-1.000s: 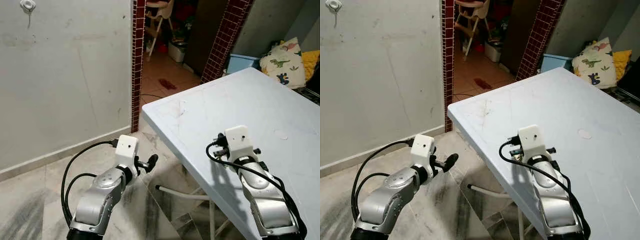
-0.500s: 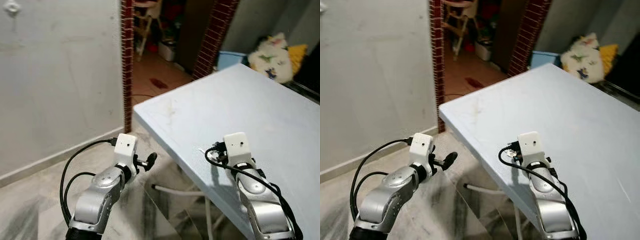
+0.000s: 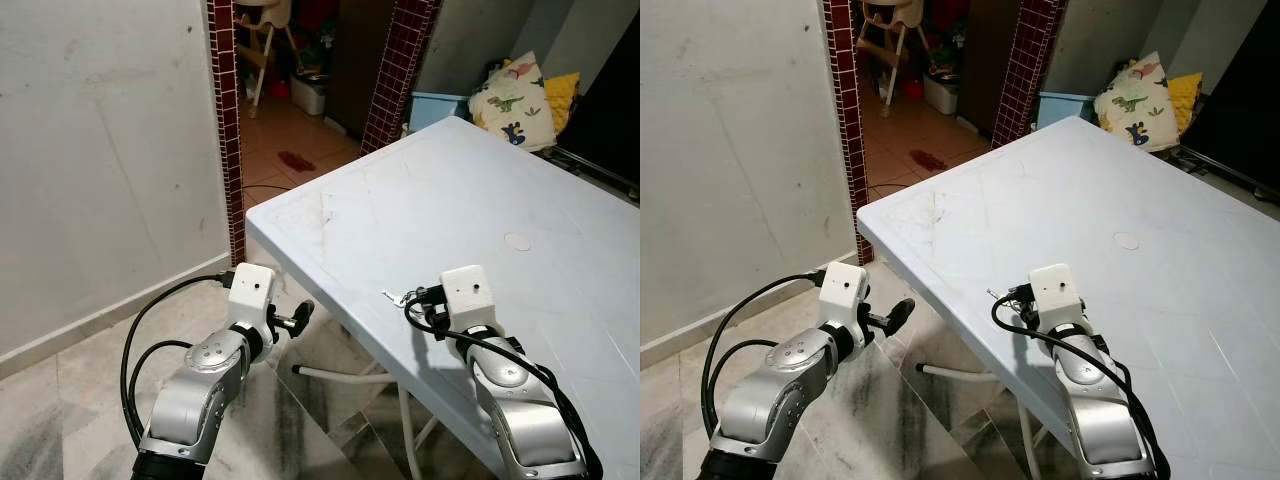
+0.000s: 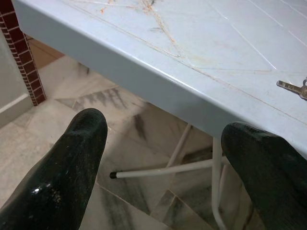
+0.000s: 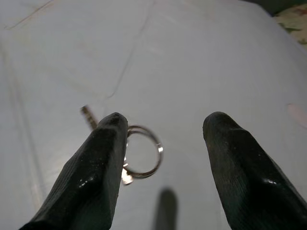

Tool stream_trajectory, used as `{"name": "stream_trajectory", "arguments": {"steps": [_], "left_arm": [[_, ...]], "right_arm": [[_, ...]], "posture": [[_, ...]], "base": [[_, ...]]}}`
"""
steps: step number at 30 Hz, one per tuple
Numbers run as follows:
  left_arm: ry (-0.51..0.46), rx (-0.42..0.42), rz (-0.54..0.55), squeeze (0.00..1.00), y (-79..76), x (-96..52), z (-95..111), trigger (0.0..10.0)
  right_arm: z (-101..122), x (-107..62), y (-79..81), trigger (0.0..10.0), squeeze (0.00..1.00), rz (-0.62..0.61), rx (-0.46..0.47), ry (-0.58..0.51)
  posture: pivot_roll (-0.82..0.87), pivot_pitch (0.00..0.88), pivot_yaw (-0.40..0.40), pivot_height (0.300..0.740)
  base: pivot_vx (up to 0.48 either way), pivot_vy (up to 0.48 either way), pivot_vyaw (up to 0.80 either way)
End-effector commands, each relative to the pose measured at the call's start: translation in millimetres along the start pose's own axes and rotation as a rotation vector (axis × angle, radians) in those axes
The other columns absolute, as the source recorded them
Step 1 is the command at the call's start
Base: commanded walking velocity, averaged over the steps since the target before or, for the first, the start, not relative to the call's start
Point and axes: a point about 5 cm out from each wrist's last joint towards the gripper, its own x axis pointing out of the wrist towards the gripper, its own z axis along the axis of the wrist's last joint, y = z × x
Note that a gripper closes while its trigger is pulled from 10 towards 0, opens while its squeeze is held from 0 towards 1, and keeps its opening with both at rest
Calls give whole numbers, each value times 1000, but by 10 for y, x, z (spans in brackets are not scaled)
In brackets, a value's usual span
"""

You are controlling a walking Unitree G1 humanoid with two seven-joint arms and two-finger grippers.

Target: Hang keys on a hook

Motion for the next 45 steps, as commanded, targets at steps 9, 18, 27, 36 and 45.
{"name": "stream_trajectory", "arguments": {"steps": [9,18,27,36,45], "left_arm": [[-19,9,10,0,-15,11,27,10000],[-23,4,16,0,-25,3,20,10000],[-19,3,8,0,-39,8,13,10000],[-14,6,4,0,-36,5,10,10000],[-12,9,3,0,-27,2,16,10000]], "right_arm": [[-7,47,115,10000,1000,75,9,-23],[-4,21,279,10000,1000,174,-5,-45],[-16,36,103,10000,1000,32,-14,-62],[-136,112,118,10000,1000,-3,-1,0],[-267,219,279,0,0,62,85,92]], "posture": [[93,0,-121,740],[95,0,-131,740],[91,0,-126,740],[98,0,-122,740],[102,0,-120,740]], "base": [[0,0,0],[0,0,0],[0,0,0],[0,0,0],[0,0,0]]}}
